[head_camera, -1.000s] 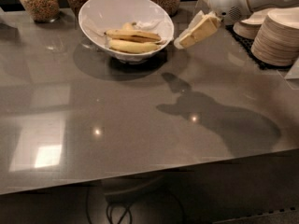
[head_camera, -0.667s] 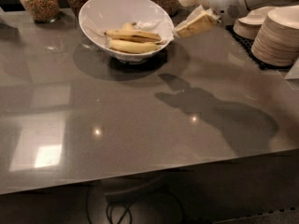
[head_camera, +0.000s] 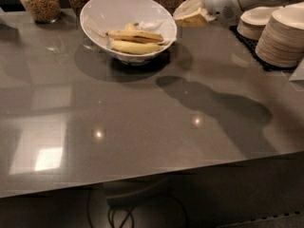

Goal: Pick banana from white bowl

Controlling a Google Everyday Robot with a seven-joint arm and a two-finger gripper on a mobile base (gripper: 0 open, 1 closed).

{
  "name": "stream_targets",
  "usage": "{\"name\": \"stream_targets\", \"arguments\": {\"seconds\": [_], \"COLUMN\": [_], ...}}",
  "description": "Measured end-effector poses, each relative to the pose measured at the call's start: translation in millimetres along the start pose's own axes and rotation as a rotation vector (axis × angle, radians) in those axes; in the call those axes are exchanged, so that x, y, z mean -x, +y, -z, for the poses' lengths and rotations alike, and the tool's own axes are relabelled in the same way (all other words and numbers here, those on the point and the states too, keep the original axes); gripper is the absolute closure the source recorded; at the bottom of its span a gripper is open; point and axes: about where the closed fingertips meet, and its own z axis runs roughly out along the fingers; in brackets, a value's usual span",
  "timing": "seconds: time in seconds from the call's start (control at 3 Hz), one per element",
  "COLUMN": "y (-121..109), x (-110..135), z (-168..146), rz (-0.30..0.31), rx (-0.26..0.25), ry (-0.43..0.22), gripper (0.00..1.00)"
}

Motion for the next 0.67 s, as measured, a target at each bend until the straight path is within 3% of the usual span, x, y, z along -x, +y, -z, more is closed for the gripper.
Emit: {"name": "stream_targets", "arguments": {"seconds": [0.67], "y": [-9], "x": [-11], "z": [-63], "rz": [0.018], "rx": [0.123], "ry": [-0.027], "gripper": [0.44]}}
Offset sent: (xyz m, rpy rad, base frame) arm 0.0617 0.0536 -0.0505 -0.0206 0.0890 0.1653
